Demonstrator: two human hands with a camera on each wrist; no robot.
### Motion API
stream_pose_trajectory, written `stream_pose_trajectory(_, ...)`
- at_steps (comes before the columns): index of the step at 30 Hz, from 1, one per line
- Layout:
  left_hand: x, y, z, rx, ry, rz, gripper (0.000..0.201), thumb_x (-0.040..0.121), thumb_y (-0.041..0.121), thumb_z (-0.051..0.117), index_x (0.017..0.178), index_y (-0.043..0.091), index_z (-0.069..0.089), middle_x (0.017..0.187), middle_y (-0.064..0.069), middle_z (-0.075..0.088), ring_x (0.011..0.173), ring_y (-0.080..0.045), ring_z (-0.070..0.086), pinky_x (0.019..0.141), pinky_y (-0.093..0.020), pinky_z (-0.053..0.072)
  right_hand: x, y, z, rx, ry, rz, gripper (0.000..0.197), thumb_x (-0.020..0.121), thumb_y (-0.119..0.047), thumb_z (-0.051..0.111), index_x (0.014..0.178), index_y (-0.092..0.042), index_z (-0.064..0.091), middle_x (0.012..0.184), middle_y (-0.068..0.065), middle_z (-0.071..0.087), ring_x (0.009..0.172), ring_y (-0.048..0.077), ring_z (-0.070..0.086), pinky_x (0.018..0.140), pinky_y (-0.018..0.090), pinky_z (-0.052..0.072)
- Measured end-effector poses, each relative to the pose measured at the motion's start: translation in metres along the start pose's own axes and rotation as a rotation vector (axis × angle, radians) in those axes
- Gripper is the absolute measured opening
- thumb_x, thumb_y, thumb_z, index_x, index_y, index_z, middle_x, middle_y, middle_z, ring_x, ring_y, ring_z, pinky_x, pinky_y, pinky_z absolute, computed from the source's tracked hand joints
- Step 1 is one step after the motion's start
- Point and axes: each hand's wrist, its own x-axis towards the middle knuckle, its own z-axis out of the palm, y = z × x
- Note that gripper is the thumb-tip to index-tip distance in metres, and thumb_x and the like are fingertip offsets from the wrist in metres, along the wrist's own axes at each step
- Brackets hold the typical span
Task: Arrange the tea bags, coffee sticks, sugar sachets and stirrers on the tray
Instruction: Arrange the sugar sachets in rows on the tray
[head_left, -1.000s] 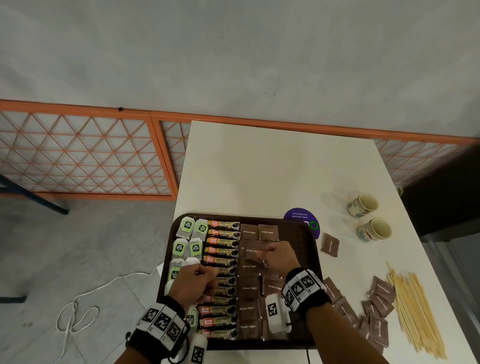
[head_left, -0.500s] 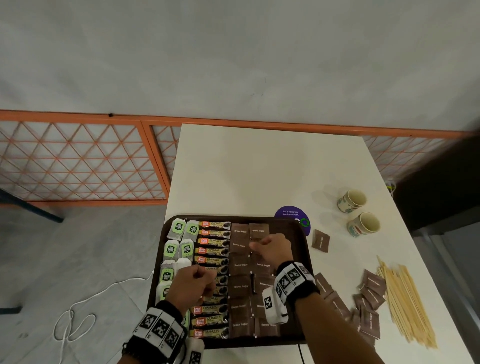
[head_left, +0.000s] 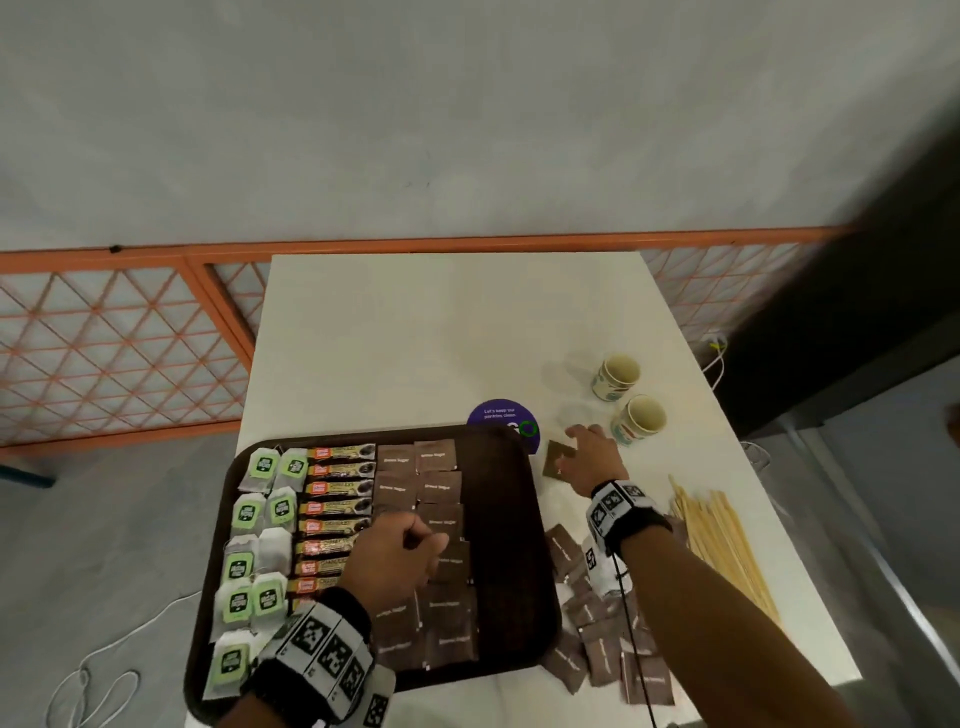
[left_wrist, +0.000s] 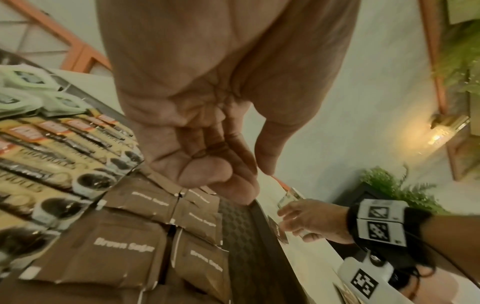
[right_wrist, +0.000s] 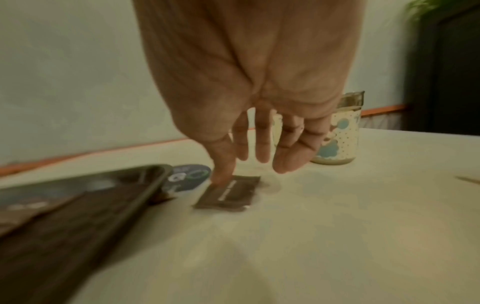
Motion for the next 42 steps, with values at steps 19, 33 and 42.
stream_pose_trajectory(19,0.054,0.085,0.178,1.231,-0.273,0.371,0.048,0.093,0.028,0.055,0.139,0.021,0.042,0.135,-0.013,0.045,0.125,-0.035,0.042,0.100,-0.050,0.031,0.006,0.049,0.010,0.023,-0.072,-0.027,0.041,0.089,-0.023,0.064,0.123,-0.013,0.042,0.127,0.012,0.040,0.111,0.040,0.057,0.089,0.047,0.050)
stream_pose_trajectory(33,0.099,0.097,0.192,1.287,-0.386,0.378,0.082,0.072,0.019,0.084,0.138,0.017,0.034,0.139,-0.012,0.038,0.122,-0.036,0.049,0.091,-0.049,0.048,-0.158,0.118,0.019,-0.006,-0.285,-0.215,0.040,0.091,-0.029,0.062,0.128,-0.027,0.050,0.130,-0.001,0.048,0.104,0.018,0.056,0.085,0.038,0.057)
stream_pose_trajectory(42,0.104,0.102,0.189,1.146,-0.390,0.329,0.073,0.074,0.024,0.083,0.132,0.016,0.039,0.135,-0.014,0.039,0.117,-0.038,0.052,0.095,-0.047,0.049,-0.158,0.112,0.068,0.005,-0.219,-0.219,0.065,0.081,-0.051,0.070,0.133,-0.028,0.040,0.144,-0.002,0.032,0.120,0.023,0.047,0.091,0.037,0.054)
